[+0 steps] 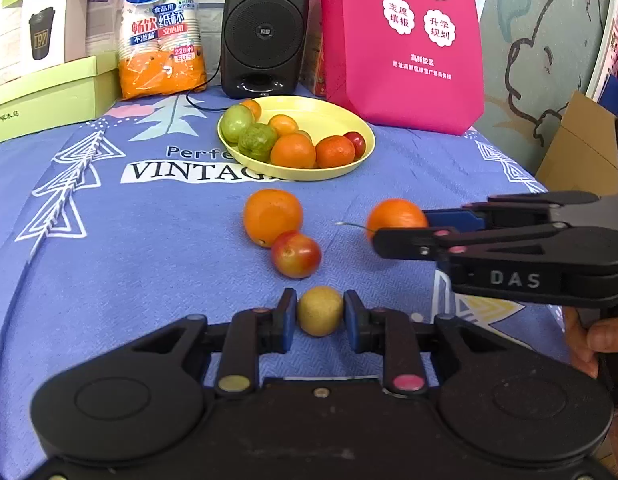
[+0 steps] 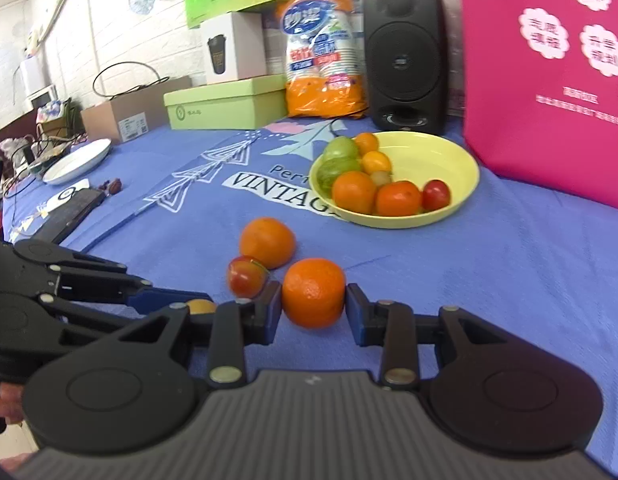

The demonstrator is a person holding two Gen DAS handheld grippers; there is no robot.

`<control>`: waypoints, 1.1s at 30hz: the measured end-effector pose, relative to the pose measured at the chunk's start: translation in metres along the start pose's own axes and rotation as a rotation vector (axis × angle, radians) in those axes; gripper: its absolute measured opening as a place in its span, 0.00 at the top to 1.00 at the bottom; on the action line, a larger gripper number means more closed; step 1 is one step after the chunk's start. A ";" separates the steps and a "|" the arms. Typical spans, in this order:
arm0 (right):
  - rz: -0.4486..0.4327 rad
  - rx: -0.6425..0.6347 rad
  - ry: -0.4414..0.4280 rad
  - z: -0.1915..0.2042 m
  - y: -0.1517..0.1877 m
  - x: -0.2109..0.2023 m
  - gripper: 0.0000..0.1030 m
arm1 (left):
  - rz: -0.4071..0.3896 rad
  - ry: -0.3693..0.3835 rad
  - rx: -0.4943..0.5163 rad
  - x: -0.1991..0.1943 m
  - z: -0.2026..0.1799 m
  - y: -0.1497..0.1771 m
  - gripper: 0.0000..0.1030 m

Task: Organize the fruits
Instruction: 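Grasp an orange with the right tool while the left holds the kiwi, then carry the kiwi and orange to the yellow plate and release both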

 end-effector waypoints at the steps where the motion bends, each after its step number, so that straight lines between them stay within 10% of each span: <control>1: -0.003 0.006 0.002 -0.001 0.001 -0.003 0.67 | -0.004 -0.001 -0.001 -0.002 0.000 0.000 0.76; 33: -0.105 -0.041 0.079 -0.004 -0.032 -0.040 0.67 | -0.114 -0.077 0.054 -0.026 0.025 -0.073 0.76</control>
Point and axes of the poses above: each gripper's, at about its wrist camera, not at the fingertips, and x roughly the way its jaws point, z to its left, y to its underside, the point moved 4 cm from there along x, roughly the way its jaws point, and after that the axes turned 2 degrees about z, right-handed, at the moved point
